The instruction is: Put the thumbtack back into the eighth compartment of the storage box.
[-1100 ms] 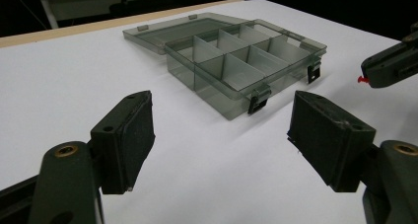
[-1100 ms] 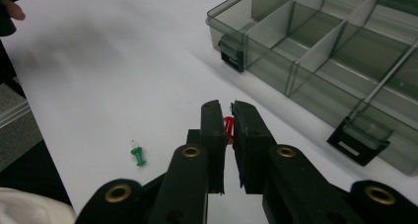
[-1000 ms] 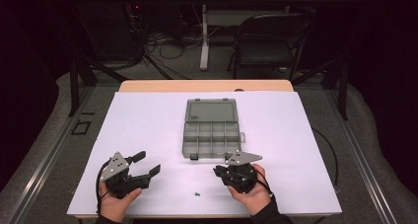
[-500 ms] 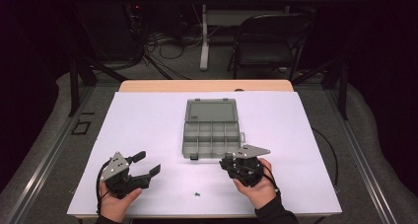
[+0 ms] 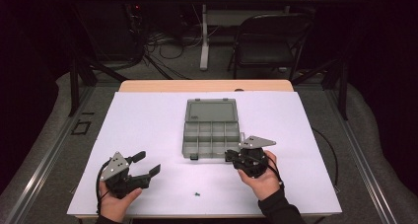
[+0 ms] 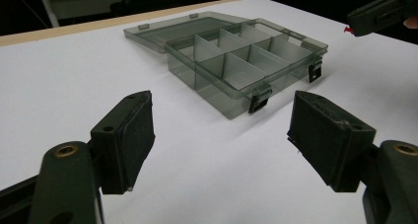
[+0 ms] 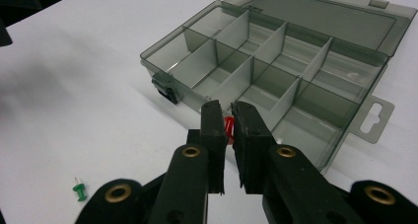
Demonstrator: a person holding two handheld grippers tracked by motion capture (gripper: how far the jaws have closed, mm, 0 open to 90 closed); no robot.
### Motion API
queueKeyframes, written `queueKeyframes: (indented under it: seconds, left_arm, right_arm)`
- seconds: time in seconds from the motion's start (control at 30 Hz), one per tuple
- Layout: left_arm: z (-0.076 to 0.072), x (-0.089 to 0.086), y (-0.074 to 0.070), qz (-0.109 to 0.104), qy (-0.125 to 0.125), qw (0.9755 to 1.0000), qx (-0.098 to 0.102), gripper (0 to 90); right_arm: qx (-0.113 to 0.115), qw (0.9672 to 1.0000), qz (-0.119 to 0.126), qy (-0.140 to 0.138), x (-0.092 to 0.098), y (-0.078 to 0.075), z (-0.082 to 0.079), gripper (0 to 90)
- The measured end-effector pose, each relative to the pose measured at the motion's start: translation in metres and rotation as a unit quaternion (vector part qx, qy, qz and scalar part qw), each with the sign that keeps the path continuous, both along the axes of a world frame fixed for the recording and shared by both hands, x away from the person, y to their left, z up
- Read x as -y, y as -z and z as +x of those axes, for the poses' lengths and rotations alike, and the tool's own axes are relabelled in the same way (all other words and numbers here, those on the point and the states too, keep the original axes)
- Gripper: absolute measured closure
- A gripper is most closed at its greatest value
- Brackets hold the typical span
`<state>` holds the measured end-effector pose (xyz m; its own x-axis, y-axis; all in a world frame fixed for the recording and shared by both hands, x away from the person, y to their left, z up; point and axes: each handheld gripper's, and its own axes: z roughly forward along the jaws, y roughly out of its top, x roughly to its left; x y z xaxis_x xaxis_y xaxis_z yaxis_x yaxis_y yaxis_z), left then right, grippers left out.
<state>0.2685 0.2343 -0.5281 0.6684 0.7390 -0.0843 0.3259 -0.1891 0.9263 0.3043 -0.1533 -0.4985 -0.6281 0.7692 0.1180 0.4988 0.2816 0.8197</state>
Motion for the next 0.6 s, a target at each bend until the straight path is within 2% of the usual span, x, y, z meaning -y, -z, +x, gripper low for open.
queueKeyframes:
  seconds: [0.6]
  left_arm:
    - [0.0, 0.0, 0.0, 0.001, 0.002, 1.0, 0.0, 25.1]
  right_arm:
    - [-0.013, 0.9994, -0.006, 0.033, 0.002, 0.003, 0.025, 83.4]
